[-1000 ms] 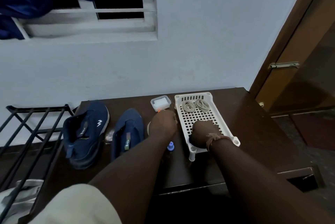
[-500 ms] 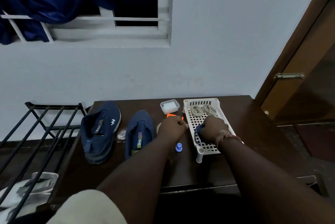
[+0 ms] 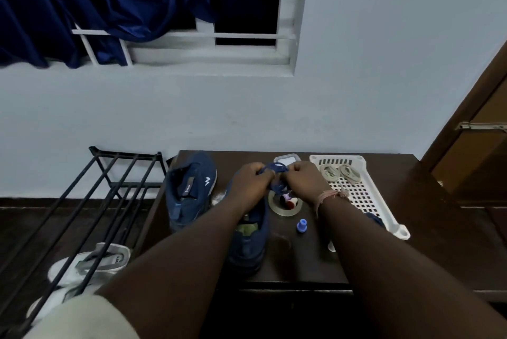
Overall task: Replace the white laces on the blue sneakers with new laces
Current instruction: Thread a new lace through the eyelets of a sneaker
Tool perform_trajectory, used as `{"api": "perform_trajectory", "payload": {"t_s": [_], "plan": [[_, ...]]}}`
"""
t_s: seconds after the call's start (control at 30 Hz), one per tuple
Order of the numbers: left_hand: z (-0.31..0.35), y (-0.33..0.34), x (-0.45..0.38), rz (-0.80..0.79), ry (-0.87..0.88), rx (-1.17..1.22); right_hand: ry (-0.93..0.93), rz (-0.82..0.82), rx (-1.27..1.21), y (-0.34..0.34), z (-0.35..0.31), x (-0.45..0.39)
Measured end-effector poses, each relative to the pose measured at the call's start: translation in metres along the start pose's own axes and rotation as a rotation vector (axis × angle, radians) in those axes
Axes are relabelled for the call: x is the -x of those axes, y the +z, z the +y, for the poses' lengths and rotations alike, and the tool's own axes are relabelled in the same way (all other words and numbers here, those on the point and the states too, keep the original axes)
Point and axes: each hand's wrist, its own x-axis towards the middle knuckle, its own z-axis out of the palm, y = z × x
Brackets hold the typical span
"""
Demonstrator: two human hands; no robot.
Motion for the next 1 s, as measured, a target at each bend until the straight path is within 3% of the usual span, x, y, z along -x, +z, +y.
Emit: {"api": "perform_trajectory", "payload": {"t_s": [0.1,0.17,0.27,0.53,0.67,0.83,1.0], "plan": [[-0.020,-0.020,0.002,0.145,0.119,-0.378,-0.037,-0.074,-0.072,0.028,-0.009,0.009],[-0.037,-0.023,0.009,0.169,0.112,-0.427,-0.055,-0.094,-0.074,0.049,-0.011,0.013],[-0.051,-0.019,0.027,0.105,-0.019,-0.254,-0.036,-0.099,-0.109,0.075,-0.003,0.022],[-0.039,0.001,0.053,0.109,-0.269,0.034,-0.006,-0.026,-0.185,0.086,0.011,0.042],[-0.036,-0.005,0.052,0.061,-0.286,0.063,-0.007,-0.101,-0.122,0.075,0.015,0.039],[-0.044,-0.037,0.033,-0.073,-0.405,0.301,0.009,-0.237,0.028,0.058,0.009,0.010],[-0.043,-0.068,0.010,-0.066,-0.532,0.454,-0.048,-0.270,0.023,0.055,-0.003,-0.014]]}}
